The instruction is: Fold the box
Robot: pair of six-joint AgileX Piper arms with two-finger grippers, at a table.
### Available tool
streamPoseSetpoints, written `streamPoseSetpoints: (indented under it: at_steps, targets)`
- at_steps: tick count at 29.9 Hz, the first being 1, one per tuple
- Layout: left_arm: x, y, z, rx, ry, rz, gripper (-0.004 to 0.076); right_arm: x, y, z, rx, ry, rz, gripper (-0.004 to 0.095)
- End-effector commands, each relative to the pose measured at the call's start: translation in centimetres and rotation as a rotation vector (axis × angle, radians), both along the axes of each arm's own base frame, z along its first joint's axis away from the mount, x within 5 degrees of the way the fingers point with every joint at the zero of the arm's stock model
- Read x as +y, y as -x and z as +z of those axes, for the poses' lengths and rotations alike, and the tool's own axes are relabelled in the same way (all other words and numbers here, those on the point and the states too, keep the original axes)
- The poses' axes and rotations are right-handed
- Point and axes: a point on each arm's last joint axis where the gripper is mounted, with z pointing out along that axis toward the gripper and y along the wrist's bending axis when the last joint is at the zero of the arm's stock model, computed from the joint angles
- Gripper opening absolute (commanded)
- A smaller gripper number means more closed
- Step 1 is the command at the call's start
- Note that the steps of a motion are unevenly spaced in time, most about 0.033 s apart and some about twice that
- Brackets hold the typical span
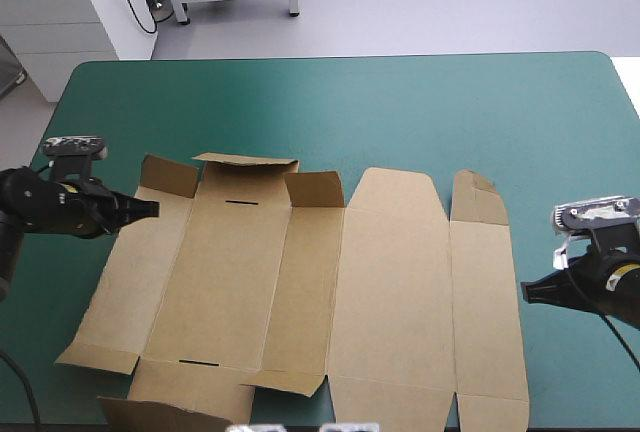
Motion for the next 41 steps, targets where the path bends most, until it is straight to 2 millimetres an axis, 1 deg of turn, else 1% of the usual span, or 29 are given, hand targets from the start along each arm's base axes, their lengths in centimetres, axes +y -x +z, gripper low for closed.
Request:
streamPoseSetpoints:
  at_steps: [1,4,7,11,14,19,24,26,27,29,32,34,36,41]
  targets:
    - [3.3,0.2,0.9,-0.033,0.139,0.029,0.0018,0.1,-0.3,-0.3,-0.075,-0.028,-0.003,-0.0021]
    - [5.8,0.8,0.3,0.005,0.236,0.076,0.0016,0.2,-0.5,-1.5,-0.062,-0.037,-0.005,-0.0021]
    - [7.2,1.1,-0.1,0.002,0.273,0.096,0.0016,0.4,-0.7,-2.4,-0.059,-0.064,-0.003,-0.0021]
    - [7.6,1.2,-0.5,0.019,0.216,0.050,0.0016,0.6,-1.0,-3.2,-0.074,-0.097,0.002,-0.0021]
    - [8.0,1.3,-0.8,0.039,0.152,0.040,0.0015,0.8,-1.1,-3.3,-0.092,-0.113,0.005,-0.0021]
    - [8.0,1.6,-1.0,0.075,0.145,0.033,0.0016,0.8,-1.3,-3.1,-0.111,-0.107,0.012,-0.0021]
    - [7.9,1.8,-1.8,0.135,0.241,0.181,0.0023,0.8,-1.3,-3.1,-0.112,-0.092,0.030,-0.0021]
    - [7.8,1.9,-2.3,0.155,0.252,0.188,0.0057,0.8,-1.3,-3.1,-0.112,-0.090,0.031,-0.0021]
    - [7.8,2.0,-2.7,0.167,0.259,0.189,0.0090,0.8,-1.3,-3.1,-0.112,-0.090,0.031,-0.0021]
    - [7.6,2.3,-3.5,0.193,0.270,0.184,0.0175,0.8,-1.3,-3.1,-0.112,-0.087,0.033,-0.0021]
    - [7.7,2.5,-4.9,0.211,0.255,0.197,0.0368,0.8,-1.3,-3.1,-0.112,-0.083,0.038,-0.0021]
    - [8.0,2.4,-5.5,0.198,0.231,0.222,0.0440,0.8,-1.3,-3.1,-0.112,-0.083,0.038,-0.0021]
    - [8.0,2.6,-6.1,0.211,0.231,0.234,0.0456,0.7,-1.3,-3.1,-0.112,-0.080,0.038,-0.0021]
    - [8.5,2.3,-6.9,0.200,0.136,0.108,0.0453,0.7,-1.3,-3.1,-0.113,-0.073,0.042,-0.0021]
